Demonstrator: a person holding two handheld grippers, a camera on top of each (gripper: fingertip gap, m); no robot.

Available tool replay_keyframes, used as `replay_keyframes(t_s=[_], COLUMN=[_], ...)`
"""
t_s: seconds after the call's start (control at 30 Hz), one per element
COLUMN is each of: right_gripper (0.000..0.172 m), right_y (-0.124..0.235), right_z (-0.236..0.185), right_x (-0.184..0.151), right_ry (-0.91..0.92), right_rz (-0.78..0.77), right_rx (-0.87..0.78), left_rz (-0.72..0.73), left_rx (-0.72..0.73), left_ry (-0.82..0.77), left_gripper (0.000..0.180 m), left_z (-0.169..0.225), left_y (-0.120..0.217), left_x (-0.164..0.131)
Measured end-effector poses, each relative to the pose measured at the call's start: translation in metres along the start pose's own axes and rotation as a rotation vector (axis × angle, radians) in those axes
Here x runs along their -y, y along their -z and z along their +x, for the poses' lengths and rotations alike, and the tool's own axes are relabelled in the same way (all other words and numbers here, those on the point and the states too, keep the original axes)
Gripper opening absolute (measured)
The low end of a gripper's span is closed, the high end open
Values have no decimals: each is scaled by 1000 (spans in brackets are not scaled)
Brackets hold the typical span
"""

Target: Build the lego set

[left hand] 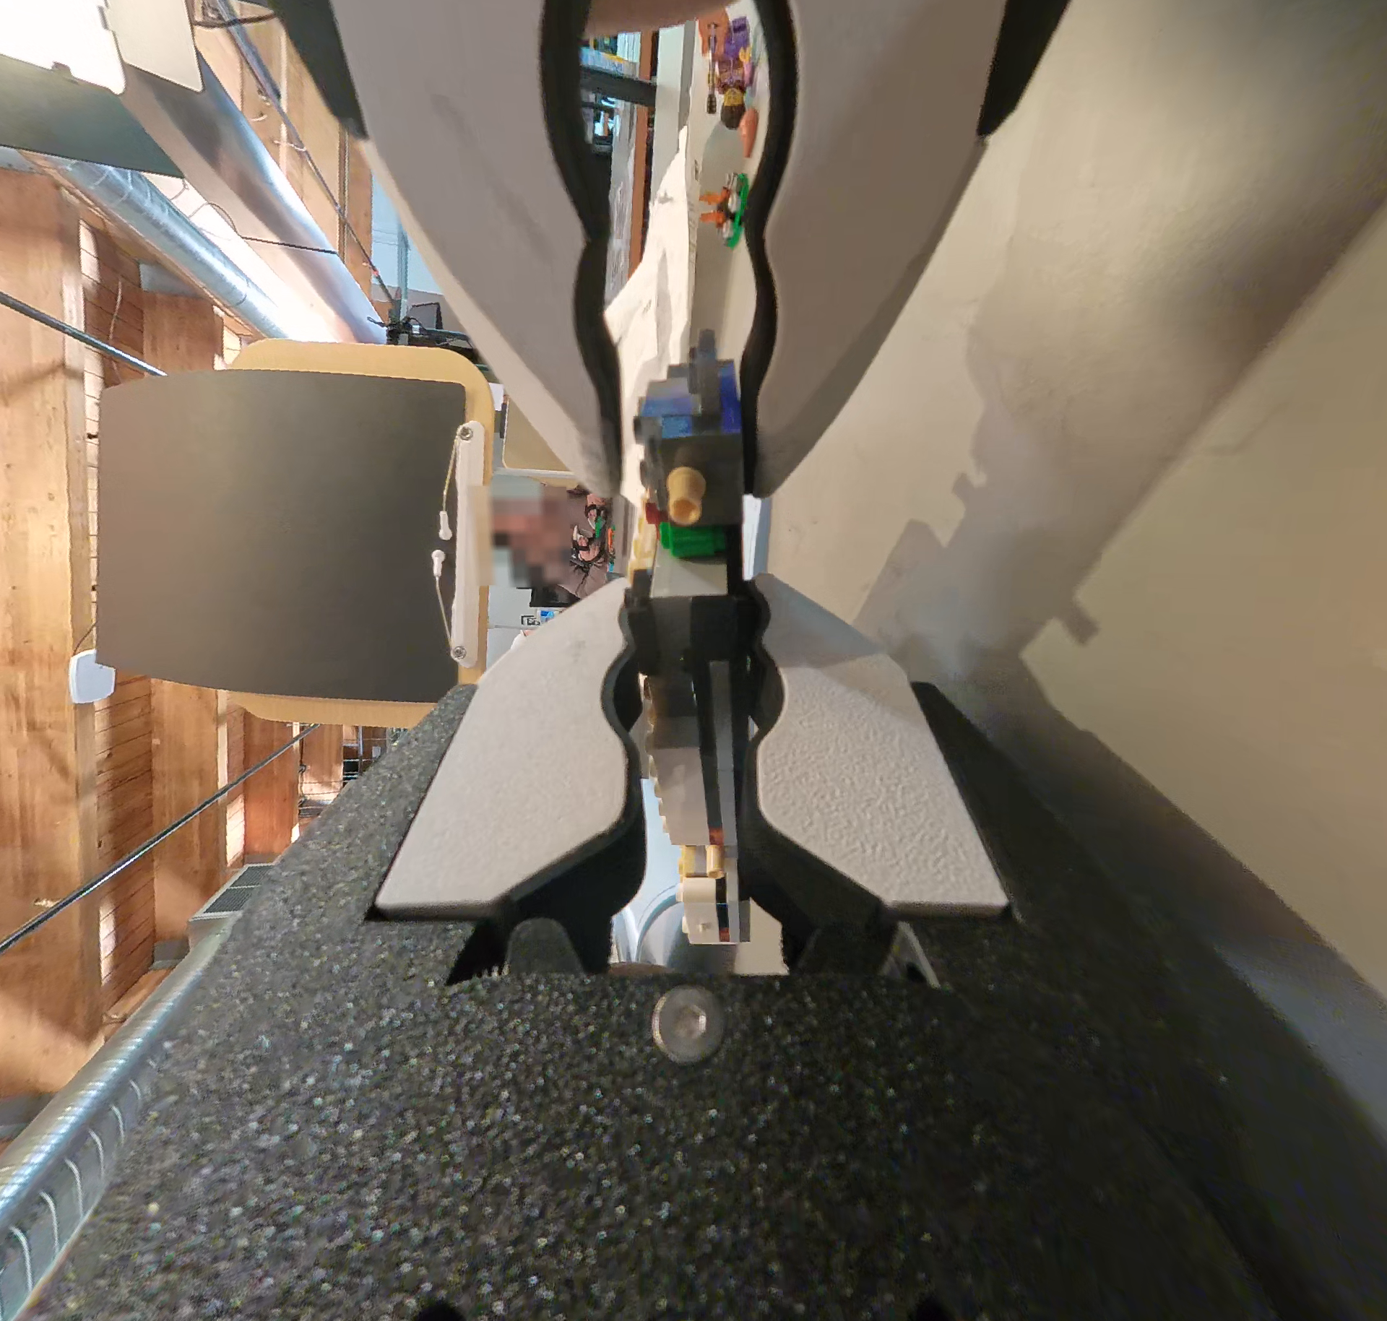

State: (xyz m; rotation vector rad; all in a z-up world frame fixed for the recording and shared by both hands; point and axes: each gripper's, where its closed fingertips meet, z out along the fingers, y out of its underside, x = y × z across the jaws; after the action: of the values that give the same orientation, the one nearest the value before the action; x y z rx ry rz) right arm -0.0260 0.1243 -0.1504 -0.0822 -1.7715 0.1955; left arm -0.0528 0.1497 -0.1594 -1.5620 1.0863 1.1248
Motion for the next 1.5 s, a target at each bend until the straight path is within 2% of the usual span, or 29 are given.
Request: replay_keyframes(t_s=[0.1,0.17,0.27,0.7,0.87,1.2,1.3,1.43,1.5], right_gripper=[30,29,19,19,30,25,25,30,33], right_y=[1,1,1,-2,1,2,4,5,4], right_z=[-1,-4,-5,-6,-9,-12,-16,-19,-18], right_x=[-4,-5,-5,-5,2,0,0,6,4], right_ry=[-38,-28,13,25,22,56,28,-118,-97], right_rz=[-13,-20,-21,-60,-23,-41,-37,9,-2], right_rx=[24,38,28,3,-12,-58,-36,42,23], left_rz=[-1,6,10,-11,-24,-75,-77,-79,-75], left_rx=[-6,-1,3,-13,-47,-38,-34,-36,-36], left_ry=[-3,-7,-15,-8,18,19,14,-6,-8], left_gripper=[24,24,24,24,25,25,25,25,25], left_z=[2,2,2,3,8,8,8,12,14], left_y=[1,1,2,3,4,5,5,6,7], left_x=[-2,-1,1,-3,-5,-18,-22,-23,-22])
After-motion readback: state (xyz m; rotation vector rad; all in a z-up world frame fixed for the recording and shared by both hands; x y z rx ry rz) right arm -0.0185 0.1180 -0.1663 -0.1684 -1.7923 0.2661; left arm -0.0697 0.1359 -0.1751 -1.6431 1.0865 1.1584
